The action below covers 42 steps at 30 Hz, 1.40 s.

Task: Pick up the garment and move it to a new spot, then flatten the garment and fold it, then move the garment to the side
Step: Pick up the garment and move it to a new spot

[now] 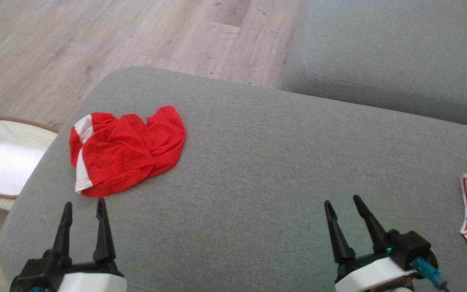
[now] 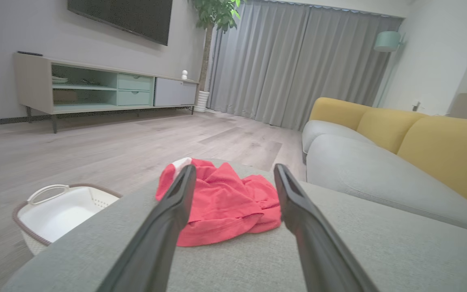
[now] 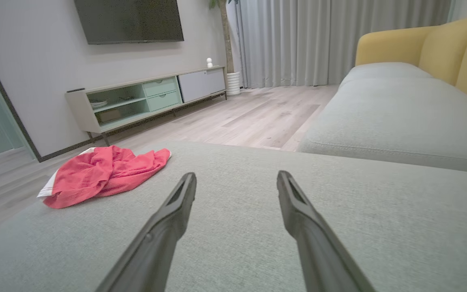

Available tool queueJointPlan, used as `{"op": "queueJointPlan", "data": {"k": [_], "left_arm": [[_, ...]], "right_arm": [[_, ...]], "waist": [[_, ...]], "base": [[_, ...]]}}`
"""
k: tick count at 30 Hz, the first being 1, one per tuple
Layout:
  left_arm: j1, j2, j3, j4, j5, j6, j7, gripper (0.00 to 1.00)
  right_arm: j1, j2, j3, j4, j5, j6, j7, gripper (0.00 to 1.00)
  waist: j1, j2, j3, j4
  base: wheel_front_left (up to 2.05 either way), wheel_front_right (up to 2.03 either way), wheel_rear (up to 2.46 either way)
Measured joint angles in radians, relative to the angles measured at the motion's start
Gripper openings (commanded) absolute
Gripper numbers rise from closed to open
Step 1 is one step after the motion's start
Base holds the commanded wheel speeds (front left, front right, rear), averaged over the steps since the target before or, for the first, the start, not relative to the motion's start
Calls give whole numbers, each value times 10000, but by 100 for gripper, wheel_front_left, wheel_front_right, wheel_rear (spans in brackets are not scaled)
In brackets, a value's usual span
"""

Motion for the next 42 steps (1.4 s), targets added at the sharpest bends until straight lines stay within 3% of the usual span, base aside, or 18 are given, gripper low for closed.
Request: {"op": "queueJointPlan", "data": {"k": [7, 17, 24, 31, 37, 42], "left_arm": [[207, 6, 410, 19, 58, -29, 0, 100], [-200, 69, 1093, 495, 368, -111, 0, 100], [-2657, 1145, 1281, 2897, 752, 10, 506, 100], [-5167, 2261, 1289, 5822, 552, -119, 2479, 100], [-6656, 2715, 1141, 8046, 347, -180, 3703, 100], [-7133, 2899, 1204, 9003, 176, -201, 4054, 100]], "right_arm": [[1, 0, 470, 117, 69, 0, 0, 100], [-140, 0, 686, 113, -94, 0, 0, 100], [-1221, -4, 627, -230, -742, 0, 0, 100], [-1696, -8, 347, -619, -1055, 0, -2, 100], [-1892, -12, 242, -788, -1304, 0, -31, 100], [-1938, -13, 230, -805, -1388, 0, -31, 100]], "waist": [[-1, 0, -143, 295], [-1, 0, 386, -134], [3, 0, 1539, -535], [4, 0, 2679, -1034], [2, 0, 3435, -1439], [1, 0, 3679, -1606]], "base": [[0, 0, 0], [0, 0, 0], [0, 0, 0], [0, 0, 0], [0, 0, 0], [0, 0, 0]]}}
